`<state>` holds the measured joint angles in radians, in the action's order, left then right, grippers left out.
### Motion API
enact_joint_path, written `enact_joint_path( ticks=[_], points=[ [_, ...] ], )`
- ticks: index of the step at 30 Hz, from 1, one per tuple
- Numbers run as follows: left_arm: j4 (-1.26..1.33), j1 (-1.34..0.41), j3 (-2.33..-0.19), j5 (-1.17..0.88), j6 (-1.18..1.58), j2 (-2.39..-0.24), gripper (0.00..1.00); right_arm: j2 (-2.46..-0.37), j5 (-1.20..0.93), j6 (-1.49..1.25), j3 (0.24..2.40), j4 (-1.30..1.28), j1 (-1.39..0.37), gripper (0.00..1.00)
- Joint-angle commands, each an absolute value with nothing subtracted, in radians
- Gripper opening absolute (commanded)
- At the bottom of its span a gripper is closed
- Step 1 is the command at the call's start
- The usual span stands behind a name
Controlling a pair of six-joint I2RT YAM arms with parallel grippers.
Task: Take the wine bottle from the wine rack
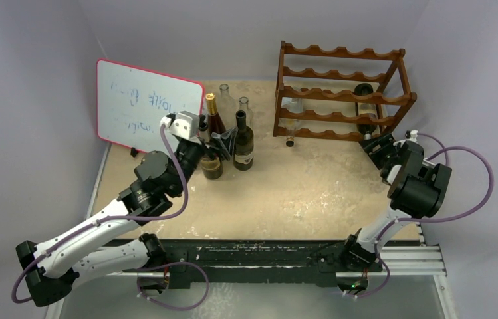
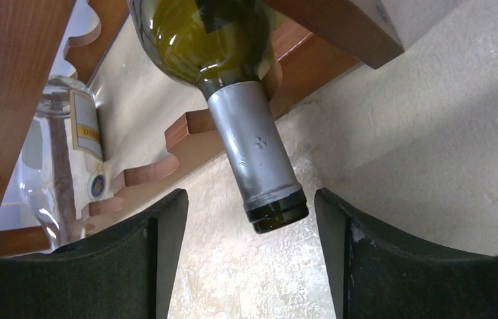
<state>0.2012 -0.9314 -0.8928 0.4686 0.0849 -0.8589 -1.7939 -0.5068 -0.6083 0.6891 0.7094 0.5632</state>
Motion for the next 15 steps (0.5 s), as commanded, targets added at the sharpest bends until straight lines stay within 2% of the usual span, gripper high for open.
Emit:
enact_joint_path(
  ticks=[1,9,15],
  points=[
    [0.250,-0.929,-0.892,0.451,0.069,-0.859,1.00,-1.818,-0.570,-0.624,0.726,0.772,0.566,0.72],
    [0.249,-0.928,-0.891,0.458,0.054,-0.855,1.00,-1.859,-0.595,-0.634,0.760,0.789,0.567,0.65],
    [0.249,-0.929,-0.888,0.462,0.046,-0.855,1.00,-1.860,-0.619,-0.648,0.749,0.823,0.567,0.52]
  ],
)
